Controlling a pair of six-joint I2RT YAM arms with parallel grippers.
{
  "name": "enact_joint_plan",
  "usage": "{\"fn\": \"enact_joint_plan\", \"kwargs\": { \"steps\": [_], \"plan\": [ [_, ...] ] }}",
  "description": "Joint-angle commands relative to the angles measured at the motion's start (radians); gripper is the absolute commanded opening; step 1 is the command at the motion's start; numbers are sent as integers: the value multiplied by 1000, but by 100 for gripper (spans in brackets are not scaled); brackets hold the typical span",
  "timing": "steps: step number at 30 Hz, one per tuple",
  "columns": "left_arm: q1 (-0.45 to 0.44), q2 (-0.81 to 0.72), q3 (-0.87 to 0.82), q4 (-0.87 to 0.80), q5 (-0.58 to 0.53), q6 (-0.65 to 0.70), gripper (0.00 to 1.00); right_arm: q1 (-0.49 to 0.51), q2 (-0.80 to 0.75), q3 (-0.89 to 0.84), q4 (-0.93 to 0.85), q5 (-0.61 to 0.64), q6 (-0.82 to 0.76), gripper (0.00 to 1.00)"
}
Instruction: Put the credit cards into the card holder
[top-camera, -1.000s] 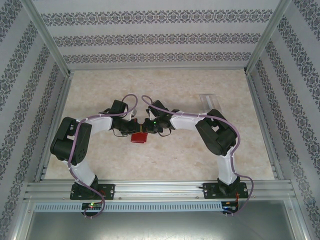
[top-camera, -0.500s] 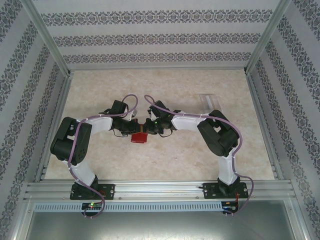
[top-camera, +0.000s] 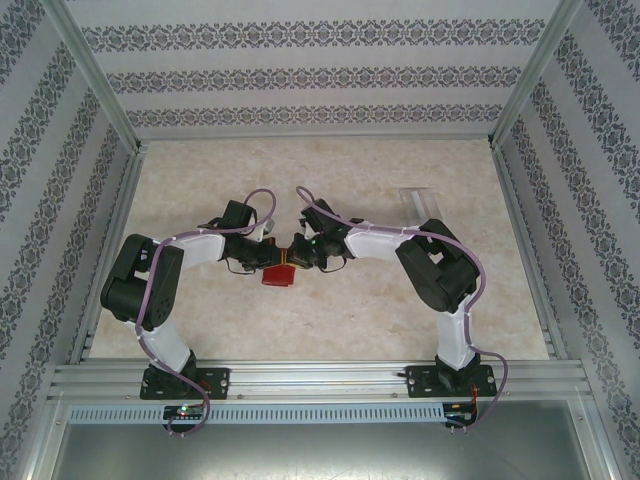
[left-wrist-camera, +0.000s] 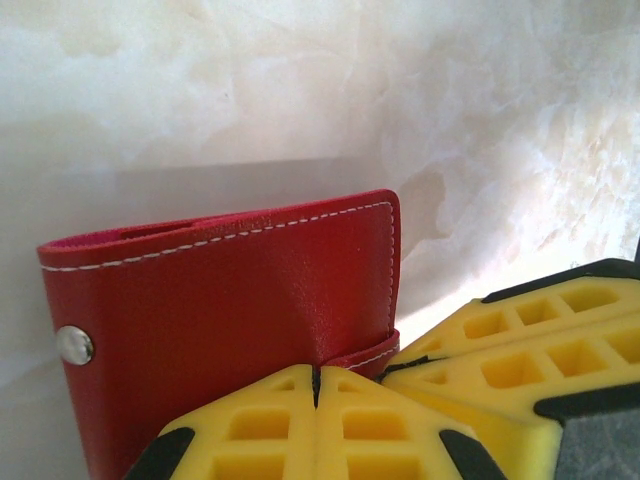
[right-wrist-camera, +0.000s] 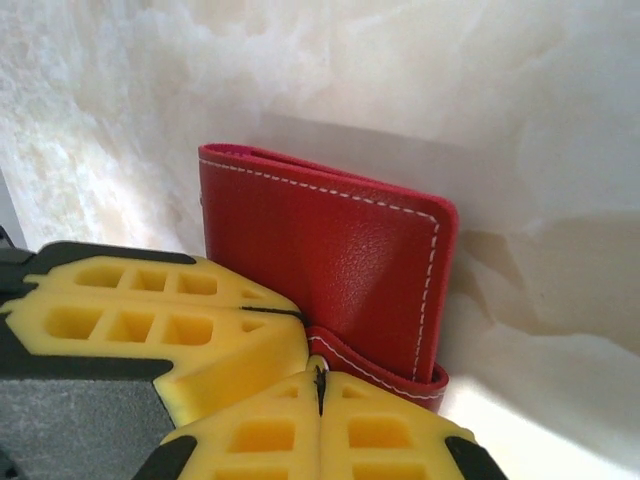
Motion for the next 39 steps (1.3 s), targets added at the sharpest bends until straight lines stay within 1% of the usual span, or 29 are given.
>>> {"fn": "enact_joint_plan", "kwargs": {
  "steps": [1,9,12,16,22,25,30,33,36,39],
  "plan": [
    [-31,19,-40,-31,-30,22,0,-5,-23,30,-32,4,50,1],
    [-31,15,-45,-19,-19,24,0,4,39,39,19,-69,114,0],
    [-31,10,-43,-21,-18,23,0,7,46,65,-20,-78,98,0],
    [-32,10,-43,-22,-20,22,0,11,50,78,-109,-37,48,0],
    [-31,16,-42,-10,-14,17,0,16,141,101,-150,15,-2,0],
    [-31,13,-46,-6,-8,18,0,27,172,106,-198,75,-40,0],
    [-32,2,-62,28,17,29,0,9,202,122,-238,84,-53,0],
    [-38,-15,-86,81,54,47,0,5,191,185,-322,128,-87,1],
    [-37,-60,-120,130,59,59,2,-3,216,270,-428,161,-119,1],
    [-36,-87,-127,131,49,59,2,11,253,326,-501,189,-151,1]
  ]
}}
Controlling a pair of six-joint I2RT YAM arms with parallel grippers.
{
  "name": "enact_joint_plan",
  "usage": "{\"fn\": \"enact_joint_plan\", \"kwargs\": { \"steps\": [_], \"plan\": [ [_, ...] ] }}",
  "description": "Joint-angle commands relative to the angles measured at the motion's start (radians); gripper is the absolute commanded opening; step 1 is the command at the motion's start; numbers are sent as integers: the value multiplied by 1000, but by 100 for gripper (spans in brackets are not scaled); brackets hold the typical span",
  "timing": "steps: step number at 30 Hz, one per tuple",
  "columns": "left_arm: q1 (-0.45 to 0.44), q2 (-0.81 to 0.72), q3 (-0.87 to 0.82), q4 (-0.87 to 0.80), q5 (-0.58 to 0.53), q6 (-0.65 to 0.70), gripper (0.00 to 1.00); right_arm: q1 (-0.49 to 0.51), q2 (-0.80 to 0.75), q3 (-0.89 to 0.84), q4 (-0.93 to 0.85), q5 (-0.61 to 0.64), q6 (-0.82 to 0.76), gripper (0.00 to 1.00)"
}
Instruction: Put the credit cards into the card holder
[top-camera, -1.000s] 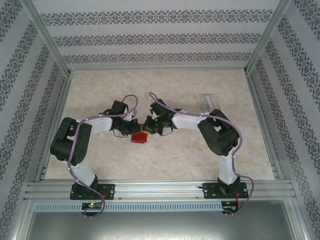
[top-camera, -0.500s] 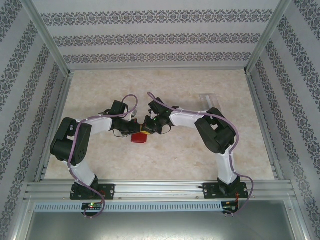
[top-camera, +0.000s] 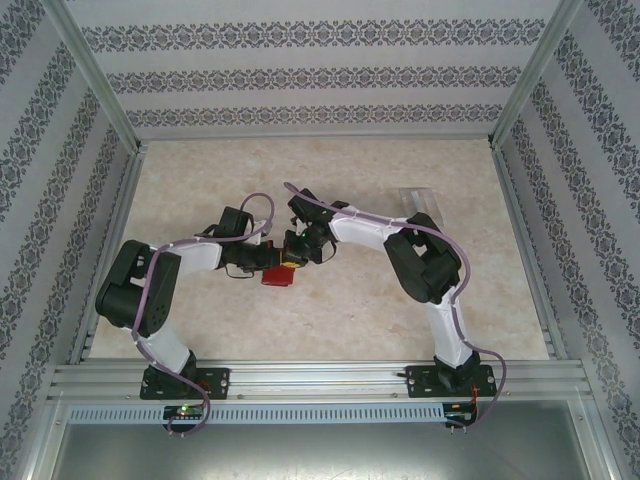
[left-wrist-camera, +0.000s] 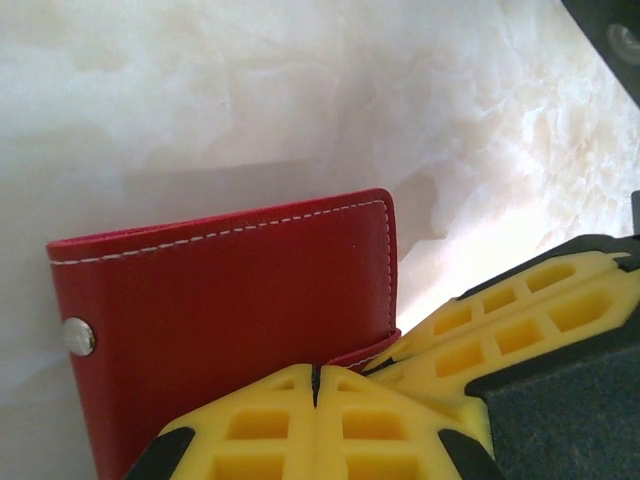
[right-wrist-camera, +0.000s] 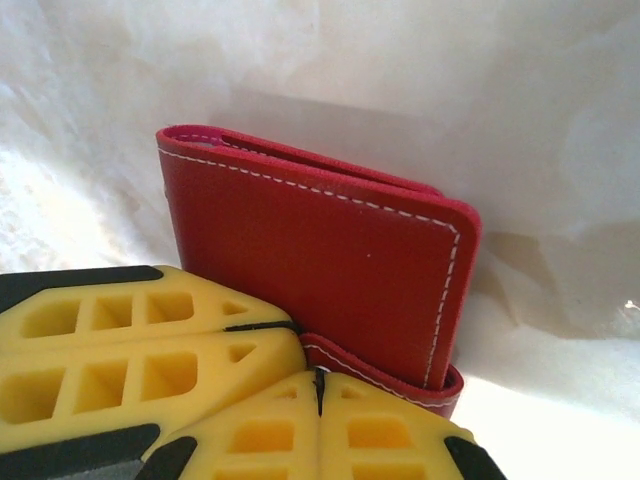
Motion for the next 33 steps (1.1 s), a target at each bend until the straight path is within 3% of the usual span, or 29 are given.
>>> {"fn": "enact_joint_plan", "kwargs": {
  "steps": [1,9,11,18,21,26,33],
  "plan": [
    [-34,-36,-26,-8,58,46,2,14,108,23,-119,219,-49,1],
    [22,-152,-45,36,56,-69,31,12,-4,-21,-30,189,-33,5],
    [36,-197,-29,-7,35,-81,40,5,-50,-9,-26,183,-49,7],
    [67,-273,11,-207,-100,-69,54,-43,-246,-93,60,140,-41,19],
    [67,-250,-24,-234,-134,-79,55,-77,-330,-183,91,147,-57,20],
    [66,-198,-111,-129,-51,-128,52,-114,-440,-295,103,176,-119,22],
    [67,-167,-113,-111,-33,-124,44,-89,-418,-409,242,86,-60,24]
  ]
}}
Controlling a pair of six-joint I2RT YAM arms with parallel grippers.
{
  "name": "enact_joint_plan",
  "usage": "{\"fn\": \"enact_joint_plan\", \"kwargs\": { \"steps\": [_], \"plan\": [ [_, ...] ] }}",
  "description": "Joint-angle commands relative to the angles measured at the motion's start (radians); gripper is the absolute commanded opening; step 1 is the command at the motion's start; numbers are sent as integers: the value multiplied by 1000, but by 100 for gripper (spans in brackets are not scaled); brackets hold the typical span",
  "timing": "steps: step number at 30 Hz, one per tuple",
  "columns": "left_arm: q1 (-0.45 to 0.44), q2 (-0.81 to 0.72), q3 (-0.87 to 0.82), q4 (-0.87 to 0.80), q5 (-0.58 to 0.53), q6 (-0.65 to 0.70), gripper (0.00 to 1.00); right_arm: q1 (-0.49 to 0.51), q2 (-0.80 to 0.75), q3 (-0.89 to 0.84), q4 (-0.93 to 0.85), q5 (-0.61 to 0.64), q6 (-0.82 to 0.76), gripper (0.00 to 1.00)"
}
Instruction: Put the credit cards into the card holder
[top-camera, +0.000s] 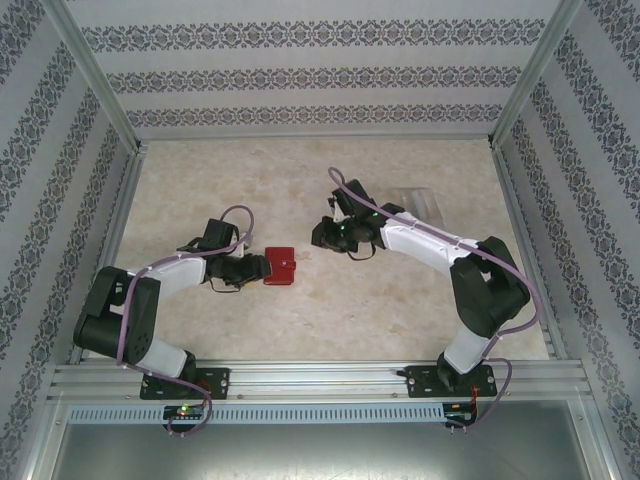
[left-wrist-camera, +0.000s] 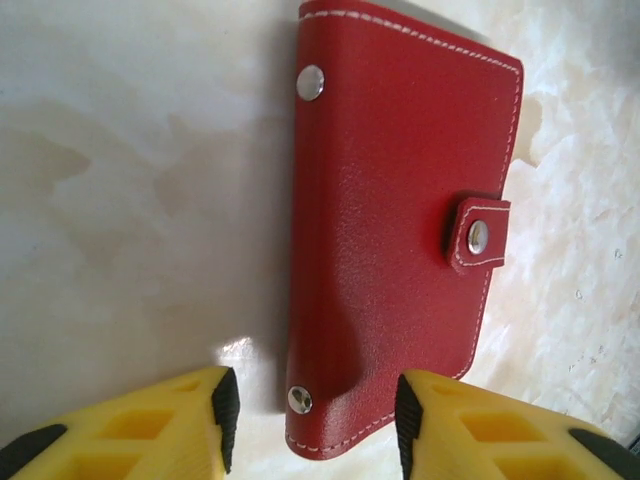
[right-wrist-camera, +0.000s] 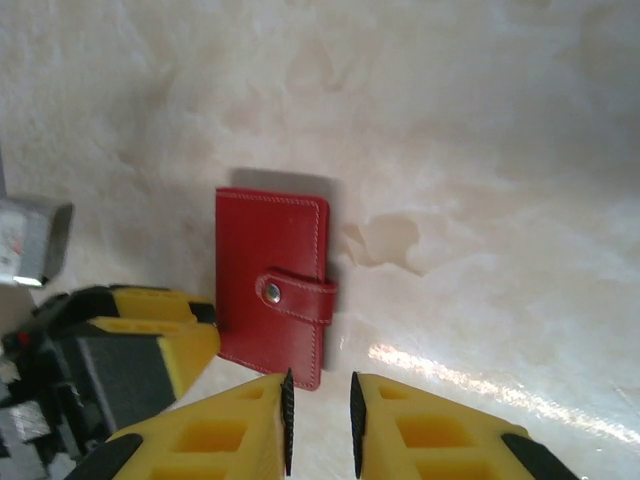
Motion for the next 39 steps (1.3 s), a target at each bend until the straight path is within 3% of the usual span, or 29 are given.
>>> {"fn": "enact_joint_plan", "kwargs": {
  "steps": [1,4,8,13,18,23,25,28,31,34,36,37,38,39],
  "plan": [
    [11,29,20,33,46,-8,41,19,33,-47,102,-50,39,24],
    [10,79,40,46,64,4,32,25,55,-61,161,-72,70,24],
    [11,137,71,46,77,19,27,30,54,-48,164,-73,67,24],
    [10,151,89,75,93,4,5,24,45,-34,143,-78,51,24],
    [12,85,97,69,67,-32,2,10,21,-45,131,-74,29,24],
    [81,0,121,27,27,-64,1,1,-27,-53,63,0,-53,24],
    [144,-1,132,17,27,-70,1,2,-54,-49,10,58,-98,23],
    [227,30,151,6,39,-54,2,33,-129,-35,-110,256,-189,23],
    [242,95,196,-43,14,31,4,75,-241,-45,-171,468,-290,25],
    [255,122,227,-123,-67,64,4,87,-402,-114,-137,595,-352,28],
    [261,92,194,-80,-121,31,7,86,-511,-181,-81,656,-391,34],
    [265,83,178,-38,-112,9,19,87,-569,-215,-55,694,-410,37],
    [268,89,177,-17,-96,-8,41,87,-616,-243,-40,731,-423,40],
    [269,95,188,-22,-94,-16,56,85,-656,-262,-31,761,-432,50]
  ]
}}
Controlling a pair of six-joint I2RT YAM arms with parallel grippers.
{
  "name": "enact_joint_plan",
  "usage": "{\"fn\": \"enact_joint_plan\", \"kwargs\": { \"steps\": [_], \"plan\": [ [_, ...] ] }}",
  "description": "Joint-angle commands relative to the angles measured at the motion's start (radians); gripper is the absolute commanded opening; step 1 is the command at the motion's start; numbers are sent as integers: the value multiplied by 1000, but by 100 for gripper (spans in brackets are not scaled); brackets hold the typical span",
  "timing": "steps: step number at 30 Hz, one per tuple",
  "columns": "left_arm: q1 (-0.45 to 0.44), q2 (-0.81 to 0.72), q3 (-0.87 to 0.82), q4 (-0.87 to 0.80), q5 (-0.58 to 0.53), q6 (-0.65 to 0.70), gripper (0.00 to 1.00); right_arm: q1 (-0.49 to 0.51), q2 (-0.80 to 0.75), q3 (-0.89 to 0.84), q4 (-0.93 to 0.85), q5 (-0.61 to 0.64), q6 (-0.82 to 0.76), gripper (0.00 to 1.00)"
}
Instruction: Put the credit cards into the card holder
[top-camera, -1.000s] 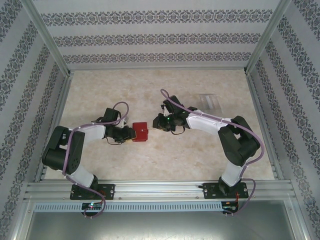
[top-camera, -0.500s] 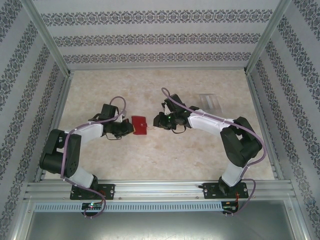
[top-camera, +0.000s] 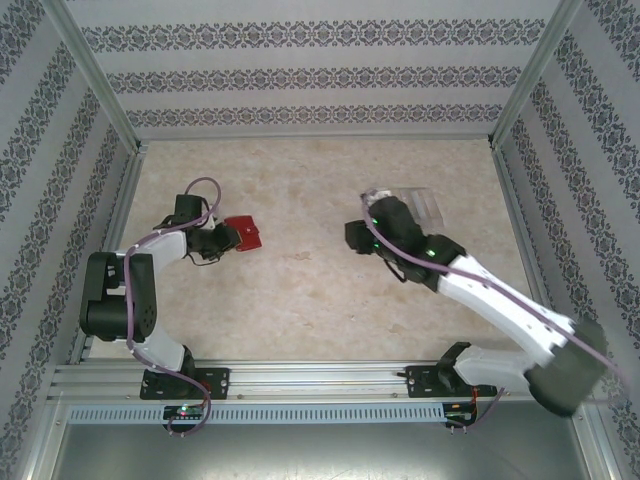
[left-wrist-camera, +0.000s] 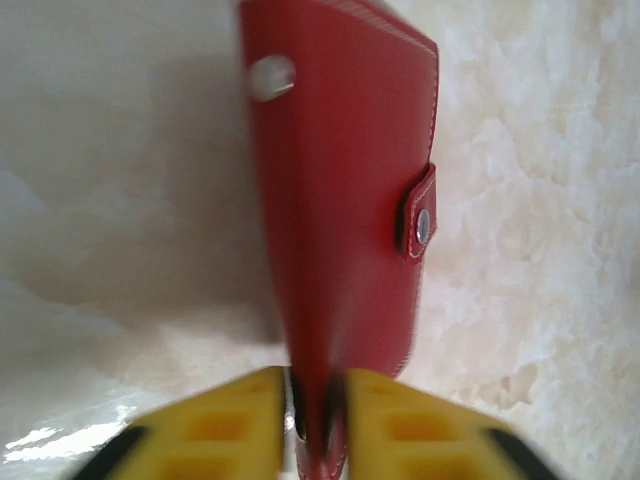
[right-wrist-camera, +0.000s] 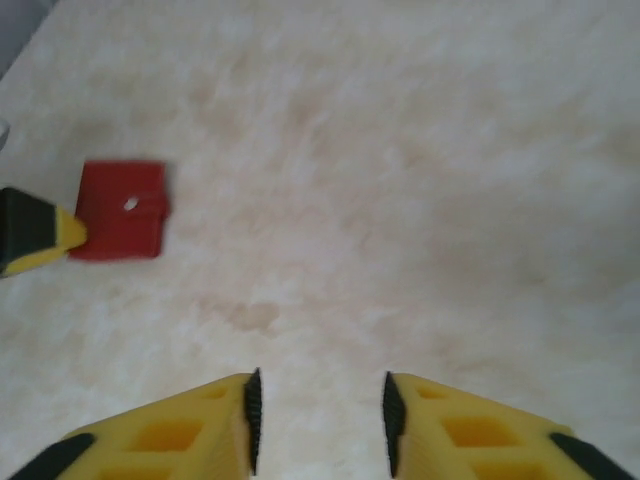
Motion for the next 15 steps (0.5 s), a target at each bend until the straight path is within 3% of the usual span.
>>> {"fn": "enact_joint_plan", "kwargs": {
  "steps": [1,3,5,6,10,12,15],
  "plan": [
    [16,-10,14,-11,-41,-21,67,-7,-108,-87,45,217,-108,97],
    [15,-39,29,-56,-106,-19,78,-17,-154,-113,47,244,-145,98],
    [15,-115,38,-114,-232,-13,79,-21,-197,-121,16,270,-189,98],
    [15,-159,43,-133,-283,-13,100,-22,-218,-130,14,287,-208,98],
    [-9,-403,-12,-107,-447,25,100,-31,-355,-209,44,410,-232,98],
    [-34,-526,-84,-42,-535,66,100,-60,-433,-287,117,427,-292,98],
    [-69,-696,-245,119,-582,172,100,-140,-554,-439,259,447,-377,98]
  ]
}}
